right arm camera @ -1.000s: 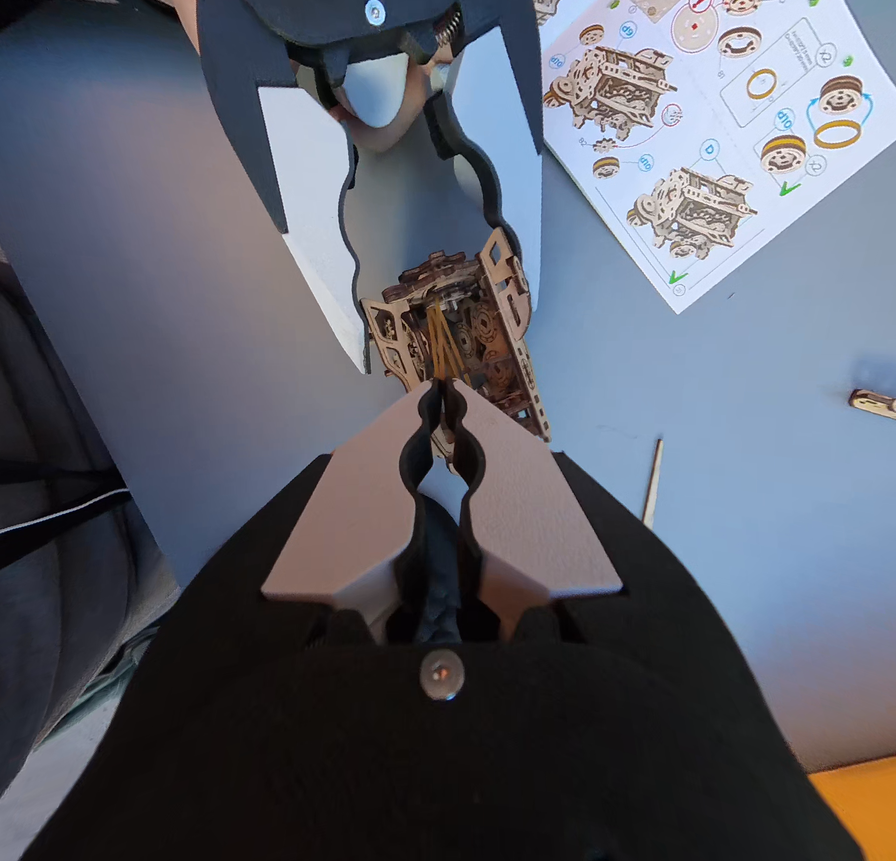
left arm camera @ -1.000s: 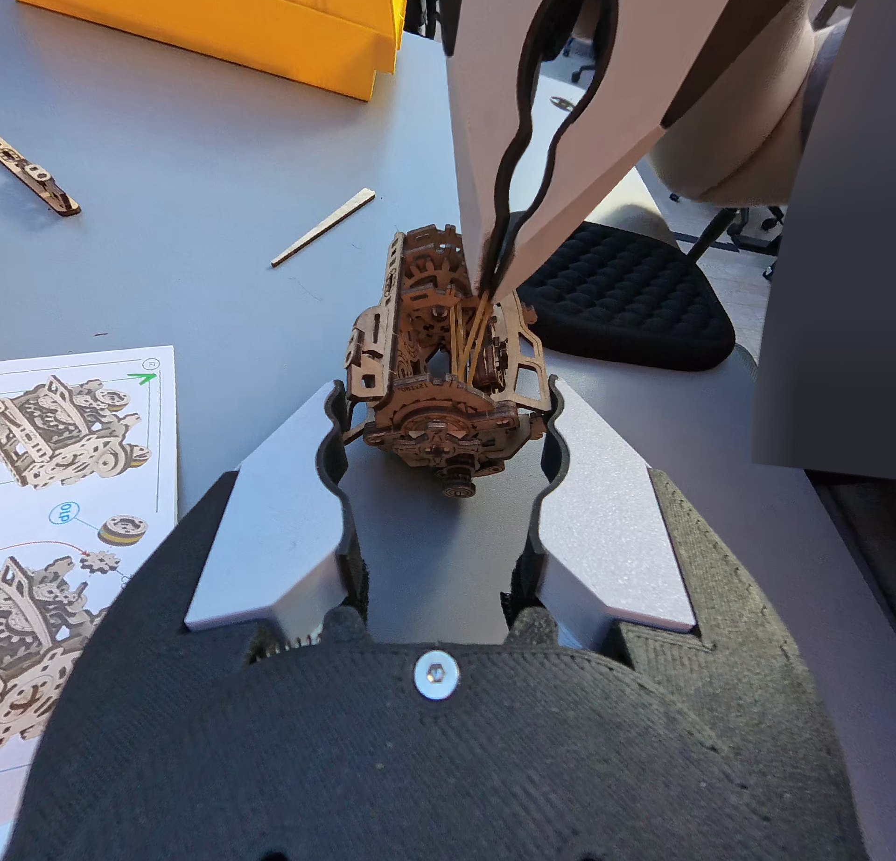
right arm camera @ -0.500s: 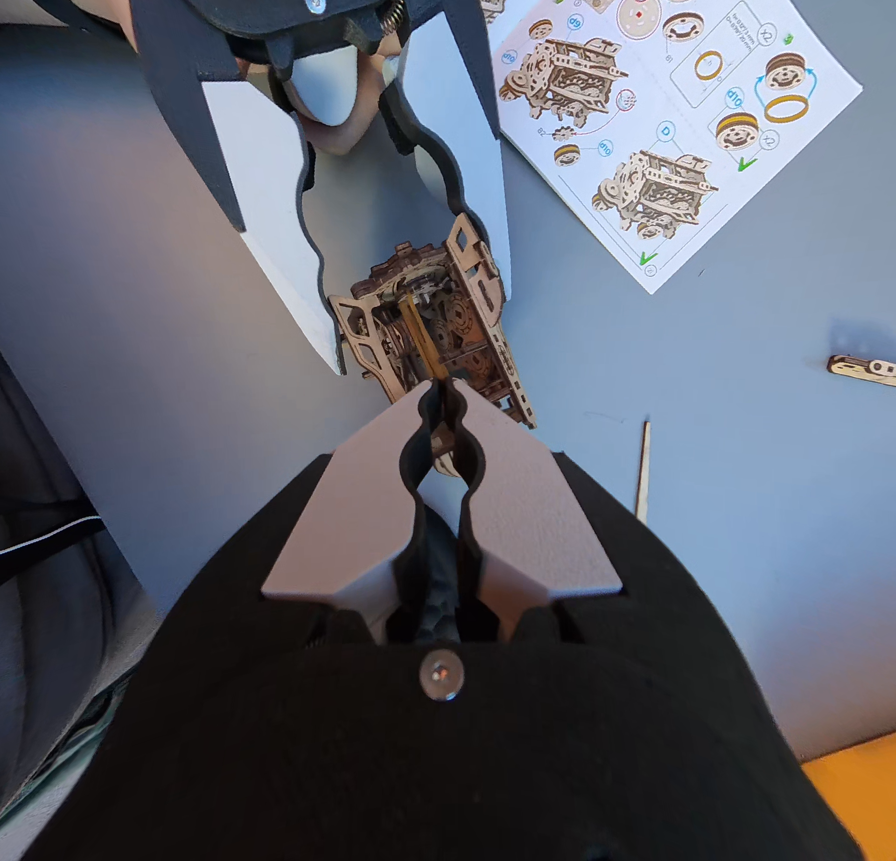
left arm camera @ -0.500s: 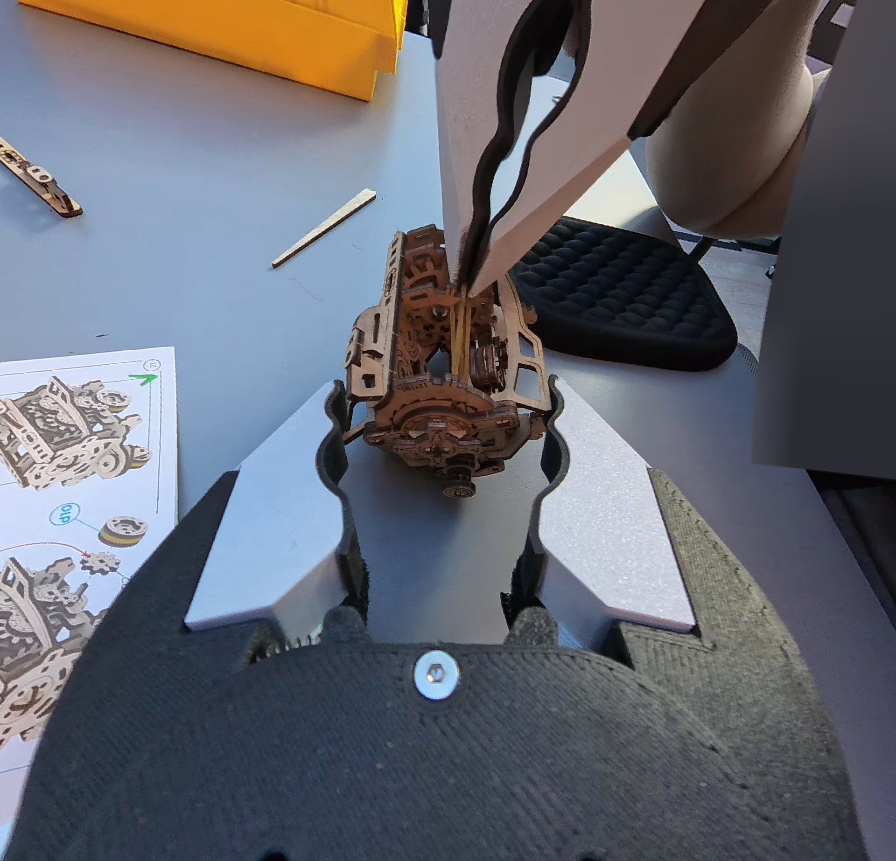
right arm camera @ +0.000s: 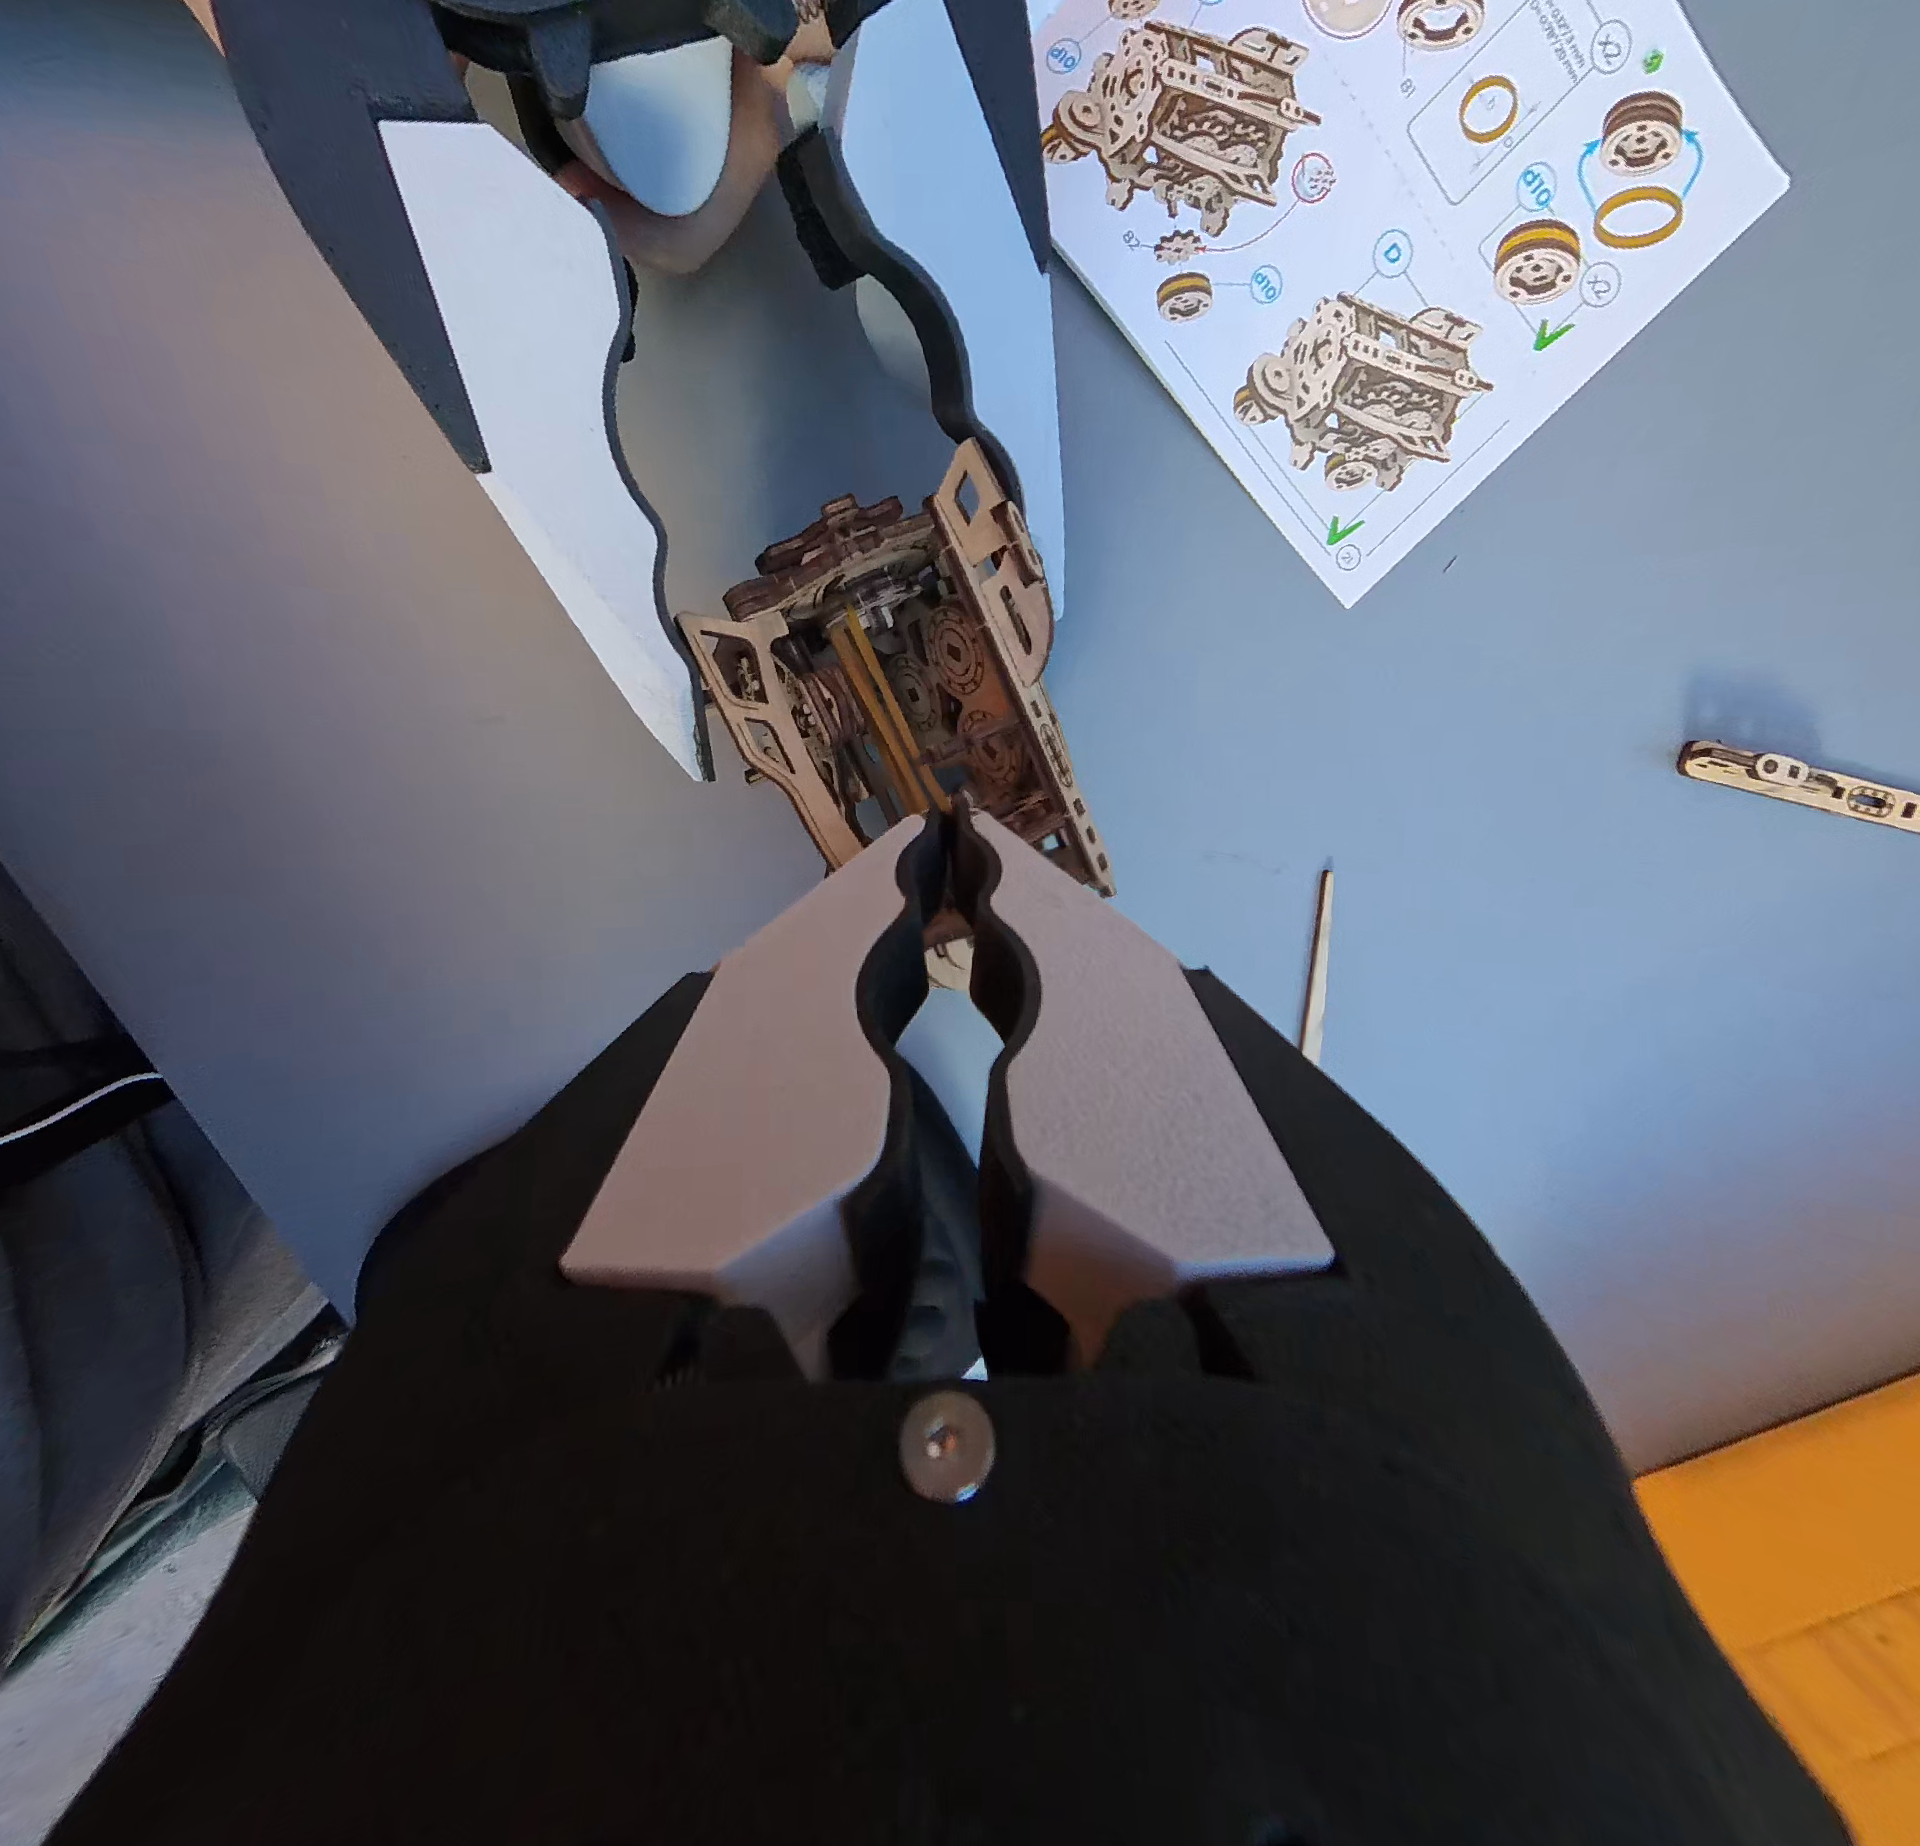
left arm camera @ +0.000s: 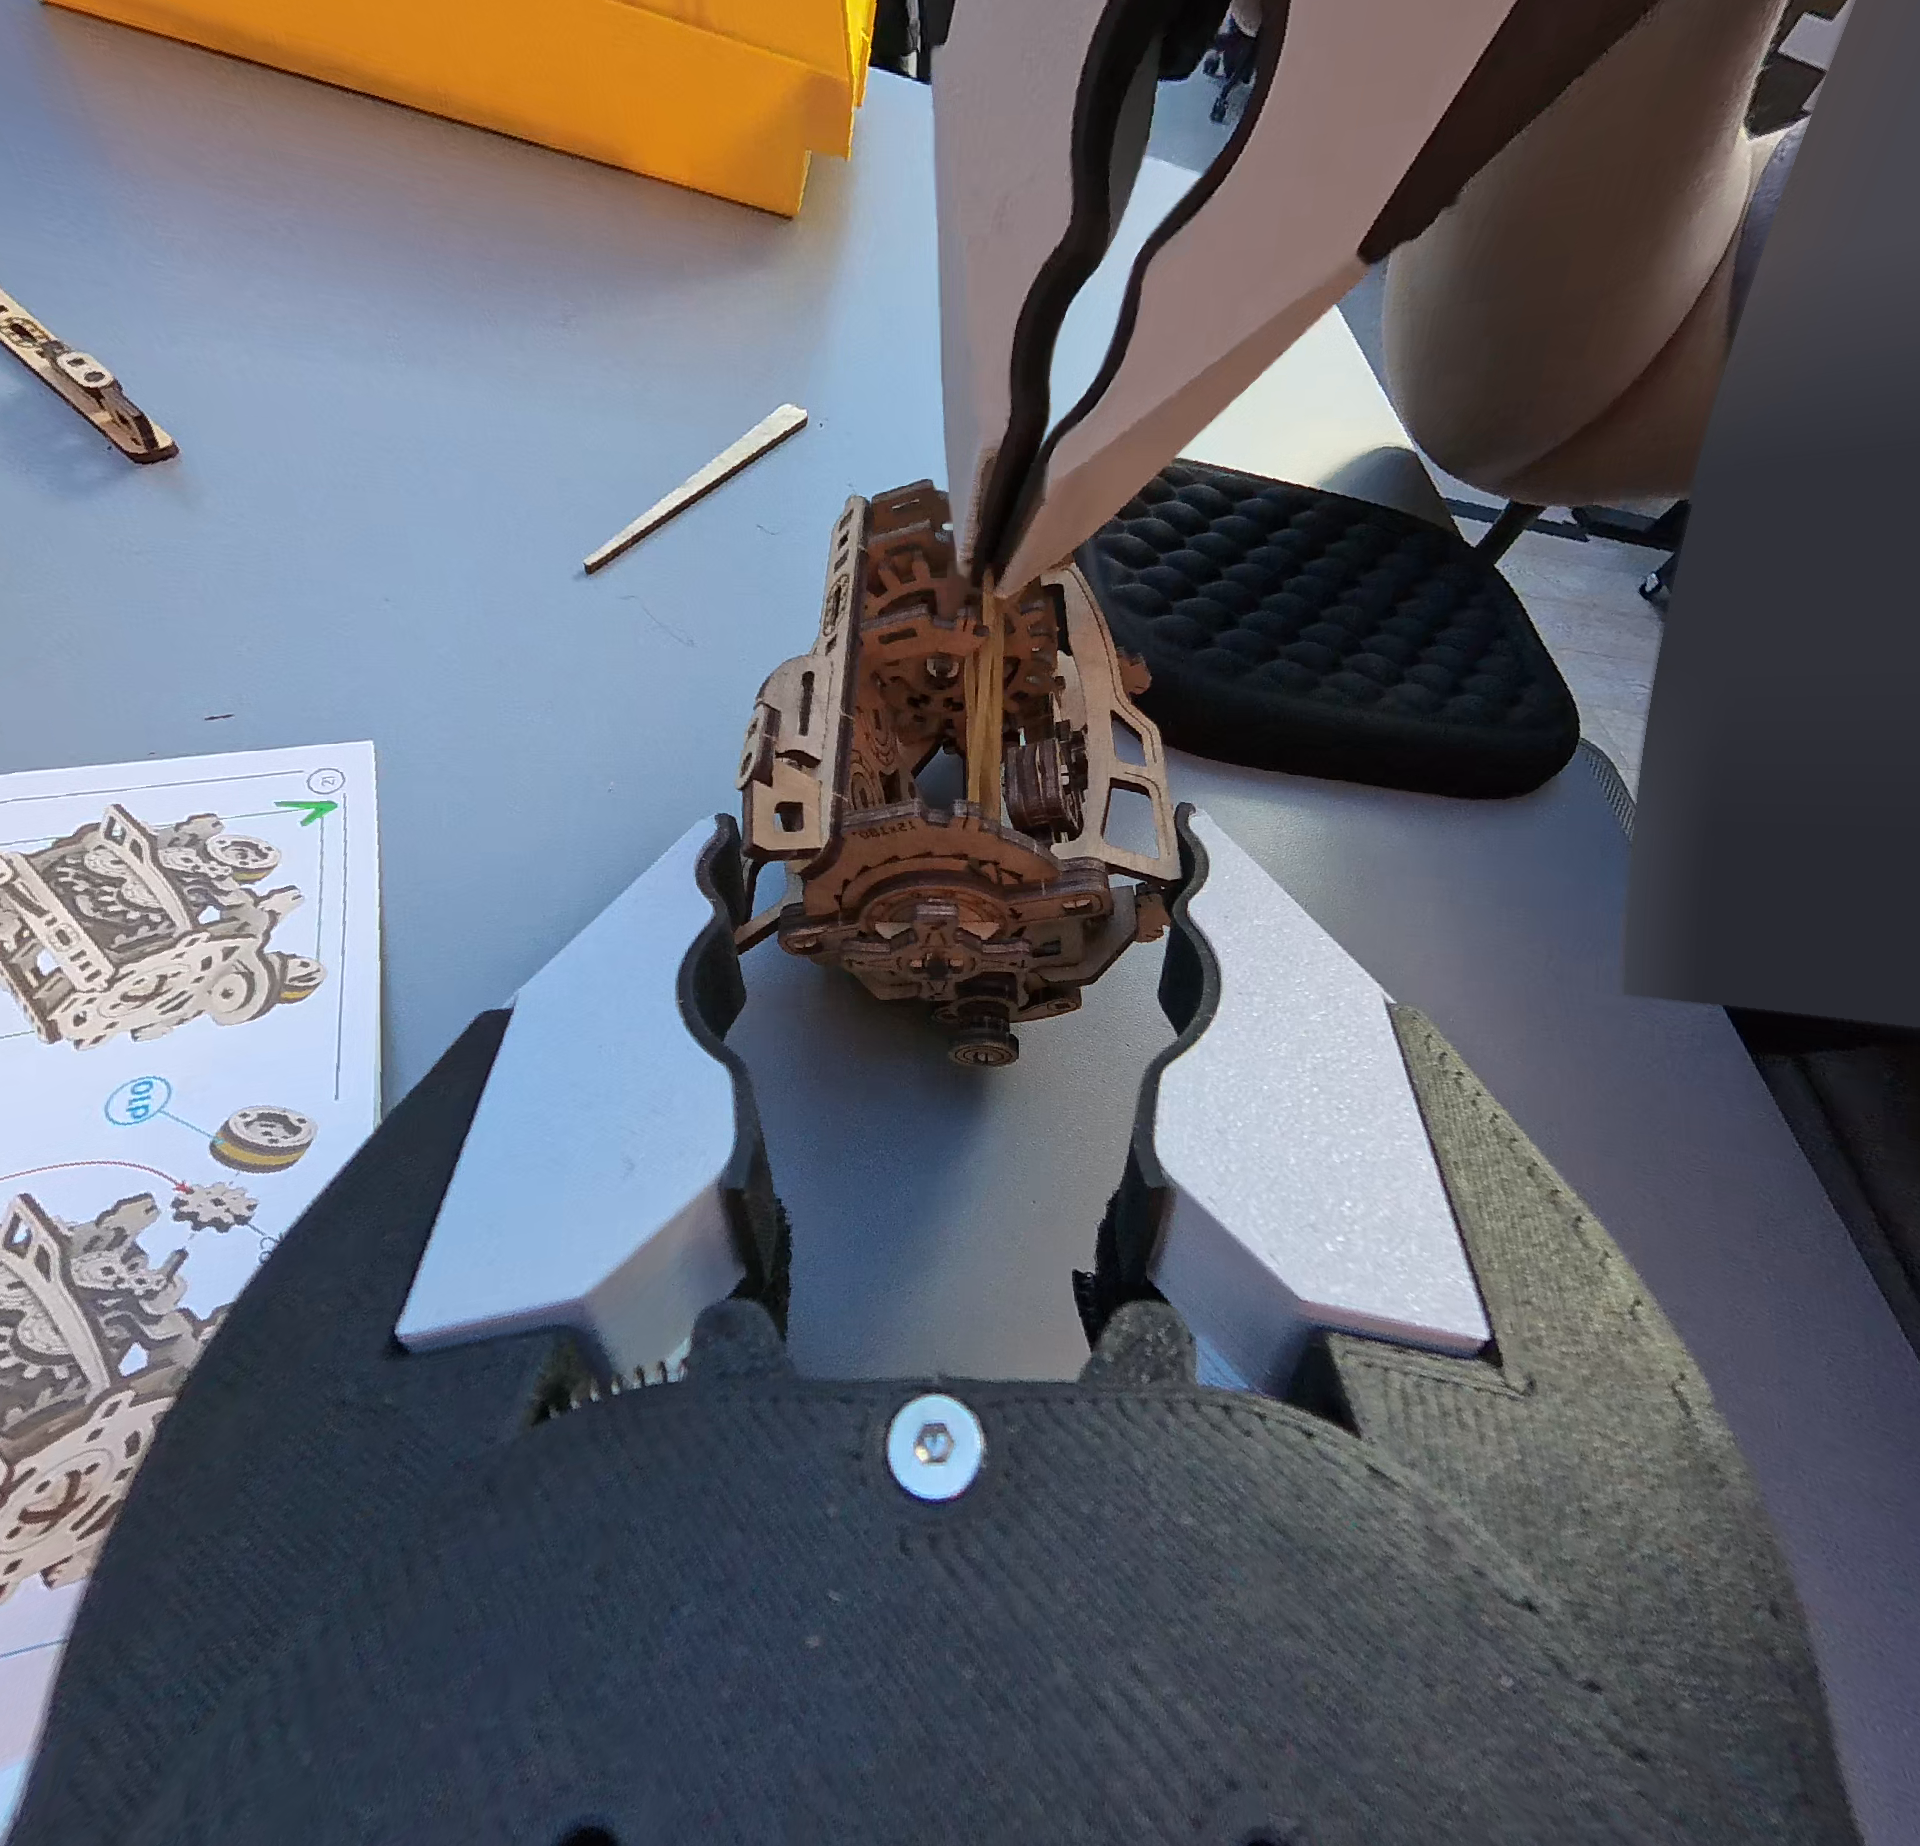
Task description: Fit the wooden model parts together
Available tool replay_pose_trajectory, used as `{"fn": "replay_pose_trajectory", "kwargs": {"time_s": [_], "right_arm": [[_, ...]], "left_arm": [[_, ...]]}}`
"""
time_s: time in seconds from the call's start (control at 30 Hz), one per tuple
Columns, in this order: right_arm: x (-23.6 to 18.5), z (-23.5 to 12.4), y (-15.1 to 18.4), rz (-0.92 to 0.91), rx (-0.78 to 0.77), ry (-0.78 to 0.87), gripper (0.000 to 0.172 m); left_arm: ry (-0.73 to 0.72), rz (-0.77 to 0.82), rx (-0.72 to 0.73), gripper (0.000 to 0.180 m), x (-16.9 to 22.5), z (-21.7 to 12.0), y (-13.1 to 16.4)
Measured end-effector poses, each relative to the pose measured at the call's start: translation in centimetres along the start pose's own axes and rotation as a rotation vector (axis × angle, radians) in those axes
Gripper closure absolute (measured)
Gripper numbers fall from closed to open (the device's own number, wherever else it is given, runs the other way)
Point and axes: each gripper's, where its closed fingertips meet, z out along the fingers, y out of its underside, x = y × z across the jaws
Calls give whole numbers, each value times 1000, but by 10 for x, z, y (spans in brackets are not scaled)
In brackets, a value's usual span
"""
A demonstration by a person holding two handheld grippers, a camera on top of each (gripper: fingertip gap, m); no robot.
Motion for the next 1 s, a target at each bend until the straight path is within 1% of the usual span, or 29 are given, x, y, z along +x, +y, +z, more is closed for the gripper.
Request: {"fn": "replay_pose_trajectory", "kwargs": {"time_s": [0.03, 0.07, 0.2, 0.33, 0.53, 0.8, 1.0], "right_arm": [[-3, -1, -1, 2, 16, -22, 172], [-8, -1, -2, 5, 33, -58, 172], [-6, 3, 2, 31, 29, -60, 172], [-4, 2, 1, 41, 56, -69, 172], [-8, 9, 2, -6, 51, -97, 172], [-7, 11, 1, -31, 48, -83, 172], [-7, 11, 0, -74, 46, -32, 172]], "left_arm": [[1, 0, 0, 100, 0, 0, 0], [0, 0, 0, 100, 0, 0, 0], [-6, -7, 3, 100, 0, 1, -1], [-26, -14, 7, 100, 2, 4, -2], [-31, -19, 9, 100, 2, 5, -2], [-26, -31, 11, 100, 1, 4, -2], [-30, -30, 11, 100, 1, 4, -2]]}}
